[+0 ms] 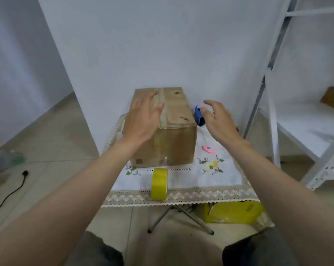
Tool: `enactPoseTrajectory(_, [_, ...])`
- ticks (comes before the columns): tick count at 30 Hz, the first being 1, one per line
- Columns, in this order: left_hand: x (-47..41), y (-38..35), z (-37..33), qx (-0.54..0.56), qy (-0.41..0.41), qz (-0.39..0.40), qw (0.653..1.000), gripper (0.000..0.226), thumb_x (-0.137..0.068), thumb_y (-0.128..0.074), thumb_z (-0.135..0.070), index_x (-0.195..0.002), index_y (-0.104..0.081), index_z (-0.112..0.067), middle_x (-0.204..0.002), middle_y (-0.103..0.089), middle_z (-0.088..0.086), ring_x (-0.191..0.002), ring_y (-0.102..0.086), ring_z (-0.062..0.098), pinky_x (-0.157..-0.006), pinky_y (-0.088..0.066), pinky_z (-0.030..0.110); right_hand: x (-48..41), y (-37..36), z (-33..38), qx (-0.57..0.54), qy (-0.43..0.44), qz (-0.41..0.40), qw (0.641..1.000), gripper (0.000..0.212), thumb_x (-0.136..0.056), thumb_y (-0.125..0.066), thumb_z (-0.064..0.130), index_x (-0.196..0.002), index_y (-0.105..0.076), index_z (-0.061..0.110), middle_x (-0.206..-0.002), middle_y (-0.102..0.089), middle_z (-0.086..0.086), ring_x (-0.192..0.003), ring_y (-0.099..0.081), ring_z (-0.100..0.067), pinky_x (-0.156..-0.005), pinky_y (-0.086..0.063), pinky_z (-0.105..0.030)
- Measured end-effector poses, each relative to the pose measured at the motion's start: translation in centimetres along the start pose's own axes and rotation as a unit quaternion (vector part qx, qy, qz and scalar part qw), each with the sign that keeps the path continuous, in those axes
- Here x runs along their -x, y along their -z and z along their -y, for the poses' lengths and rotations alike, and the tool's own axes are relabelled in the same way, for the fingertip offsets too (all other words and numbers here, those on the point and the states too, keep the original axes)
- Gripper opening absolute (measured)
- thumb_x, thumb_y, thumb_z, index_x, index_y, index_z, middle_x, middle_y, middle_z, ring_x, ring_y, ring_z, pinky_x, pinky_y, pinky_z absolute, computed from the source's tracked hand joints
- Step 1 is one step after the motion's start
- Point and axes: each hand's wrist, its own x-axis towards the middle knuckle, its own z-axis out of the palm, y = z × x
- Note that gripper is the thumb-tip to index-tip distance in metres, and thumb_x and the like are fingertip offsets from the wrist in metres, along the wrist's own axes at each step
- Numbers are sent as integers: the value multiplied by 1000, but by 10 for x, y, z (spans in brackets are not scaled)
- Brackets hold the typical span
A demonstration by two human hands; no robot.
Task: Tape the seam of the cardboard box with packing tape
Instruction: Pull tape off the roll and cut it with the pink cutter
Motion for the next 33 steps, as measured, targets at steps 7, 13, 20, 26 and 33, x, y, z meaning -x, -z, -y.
enactPoseTrajectory(7, [-8, -42, 22, -61, 17, 33, 997, 55, -102, -39, -57, -150, -41, -32, -148, -57, -4, -144, -42, 23, -109, -44, 55, 1, -38, -80, 56, -99, 84, 990, 42, -107, -47, 42, -143, -55, 23, -147, -55, 1, -132, -55, -21, -110, -46, -40])
enactPoseTrajectory(13, [-16, -66, 31, -115, 7, 56, 992, 54, -100, -34, -61, -139, -56, -31, -126, -71, -6, -123, -61, 24, -99, -50, 54, -3, -65, -134, 169, -182, 114, 962, 35, -104, -53, 38, -131, -66, 20, -134, -64, -7, -100, -68, -26, -97, -55, -43])
enactPoseTrajectory(20, [-29, -73, 29, -148, 22, 29, 988, 54, -101, -26, -60, -110, -69, -30, -108, -73, -4, -103, -66, 29, -90, -52, 50, -8, -88, -171, 264, -247, 123, 924, 39, -105, -43, 46, -119, -65, 18, -126, -56, -12, -95, -60, -32, -86, -53, -43])
enactPoseTrajectory(26, [-28, -78, 28, -184, 20, 22, 982, 52, -105, -30, -55, -106, -72, -23, -112, -67, 3, -110, -59, 34, -91, -45, 45, -13, -93, -176, 276, -254, 131, 918, 46, -99, -47, 64, -109, -63, 22, -114, -57, -8, -93, -59, -31, -78, -47, -38])
enactPoseTrajectory(33, [-13, -72, 28, -127, 5, 9, 992, 40, -105, -37, -46, -108, -71, -24, -113, -69, -1, -110, -59, 30, -96, -47, 49, 1, -84, -159, 110, -247, 84, 959, 46, -103, -44, 60, -98, -50, 15, -87, -67, -4, -73, -64, -26, -66, -53, -40])
